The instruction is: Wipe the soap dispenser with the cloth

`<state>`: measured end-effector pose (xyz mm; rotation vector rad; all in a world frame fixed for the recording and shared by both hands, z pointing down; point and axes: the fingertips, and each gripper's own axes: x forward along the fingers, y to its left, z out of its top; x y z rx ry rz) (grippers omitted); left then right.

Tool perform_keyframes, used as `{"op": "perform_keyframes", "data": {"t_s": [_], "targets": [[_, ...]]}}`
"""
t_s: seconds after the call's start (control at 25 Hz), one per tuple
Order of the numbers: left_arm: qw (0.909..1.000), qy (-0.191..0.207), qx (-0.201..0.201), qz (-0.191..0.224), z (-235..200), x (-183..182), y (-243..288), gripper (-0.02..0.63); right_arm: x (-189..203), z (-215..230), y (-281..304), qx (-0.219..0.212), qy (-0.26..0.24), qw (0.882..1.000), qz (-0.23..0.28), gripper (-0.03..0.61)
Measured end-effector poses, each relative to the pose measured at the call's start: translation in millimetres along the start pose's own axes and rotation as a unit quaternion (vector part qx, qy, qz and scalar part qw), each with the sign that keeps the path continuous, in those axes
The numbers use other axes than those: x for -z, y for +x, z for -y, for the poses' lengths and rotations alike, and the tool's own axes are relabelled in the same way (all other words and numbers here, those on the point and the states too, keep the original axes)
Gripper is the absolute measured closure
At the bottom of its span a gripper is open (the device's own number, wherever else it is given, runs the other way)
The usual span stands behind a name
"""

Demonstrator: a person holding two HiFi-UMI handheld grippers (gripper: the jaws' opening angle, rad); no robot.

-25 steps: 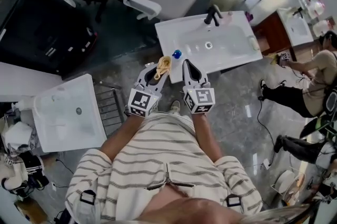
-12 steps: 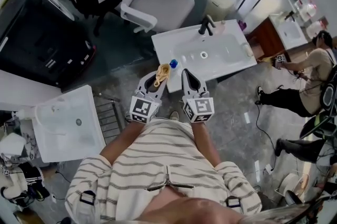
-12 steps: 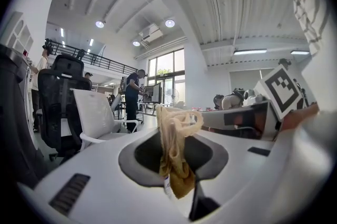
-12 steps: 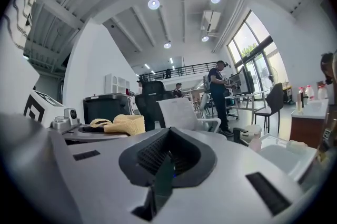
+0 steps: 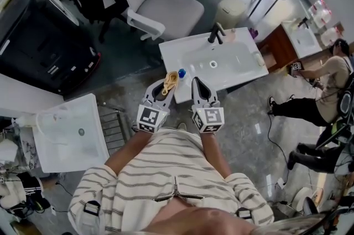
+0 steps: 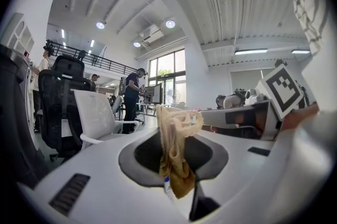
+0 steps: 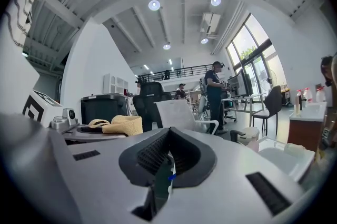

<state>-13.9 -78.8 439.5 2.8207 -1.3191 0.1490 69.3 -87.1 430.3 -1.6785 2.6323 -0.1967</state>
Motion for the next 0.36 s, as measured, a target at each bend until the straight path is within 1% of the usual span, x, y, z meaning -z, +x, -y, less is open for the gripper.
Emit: {"op": "perform_keyframes", "data": {"t_s": [0.36], "targets": [[1.0, -0.003, 0.006, -0.003, 3.0, 1.4, 5.3, 0.531, -0.2, 5.8, 1.1, 0.003, -0.004, 1.0, -0.001, 0.583]]}}
